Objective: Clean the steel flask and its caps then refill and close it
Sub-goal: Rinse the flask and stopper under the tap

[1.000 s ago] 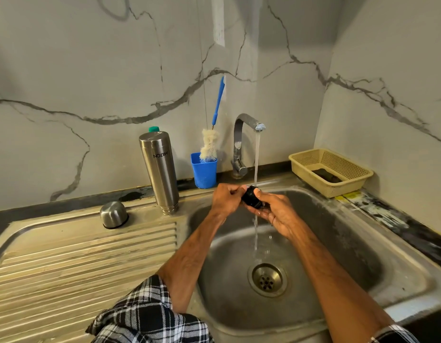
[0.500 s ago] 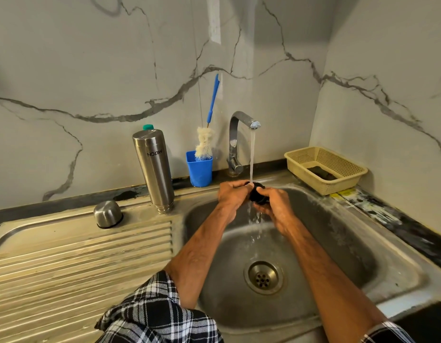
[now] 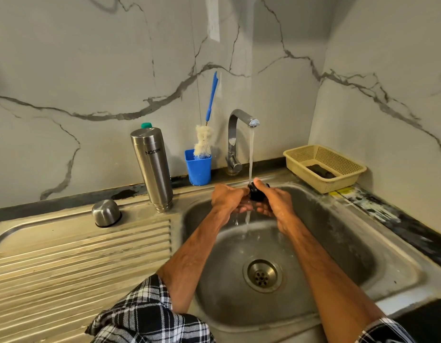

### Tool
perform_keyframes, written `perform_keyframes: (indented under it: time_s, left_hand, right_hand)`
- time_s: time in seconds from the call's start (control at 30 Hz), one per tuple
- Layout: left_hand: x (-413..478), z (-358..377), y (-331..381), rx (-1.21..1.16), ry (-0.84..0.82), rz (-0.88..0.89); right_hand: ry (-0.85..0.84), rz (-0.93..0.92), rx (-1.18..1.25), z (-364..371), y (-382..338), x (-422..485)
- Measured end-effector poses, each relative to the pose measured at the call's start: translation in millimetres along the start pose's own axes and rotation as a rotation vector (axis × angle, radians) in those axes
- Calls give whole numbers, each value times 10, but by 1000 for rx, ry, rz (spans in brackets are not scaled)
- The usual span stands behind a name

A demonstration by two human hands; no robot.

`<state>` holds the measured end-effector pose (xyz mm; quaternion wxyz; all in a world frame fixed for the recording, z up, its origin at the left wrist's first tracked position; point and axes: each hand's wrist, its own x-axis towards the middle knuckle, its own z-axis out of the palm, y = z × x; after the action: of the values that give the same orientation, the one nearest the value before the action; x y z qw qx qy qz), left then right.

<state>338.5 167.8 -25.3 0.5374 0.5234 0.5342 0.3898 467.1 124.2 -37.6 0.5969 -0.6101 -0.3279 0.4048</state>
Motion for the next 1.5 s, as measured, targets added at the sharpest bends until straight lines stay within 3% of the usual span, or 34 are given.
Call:
perform_keyframes:
  time_s: [0.87, 1.23, 1.5]
  left_hand:
    - [-64, -79, 63, 122, 42, 48]
    - [-36, 16, 83, 180, 238, 295]
    - [-48, 3, 122, 216, 263, 352]
  right_hand:
    - [39, 68, 7, 85, -41, -53]
    - [-185, 226, 385, 16, -63, -56]
    - [-199, 334, 561, 13, -98, -69]
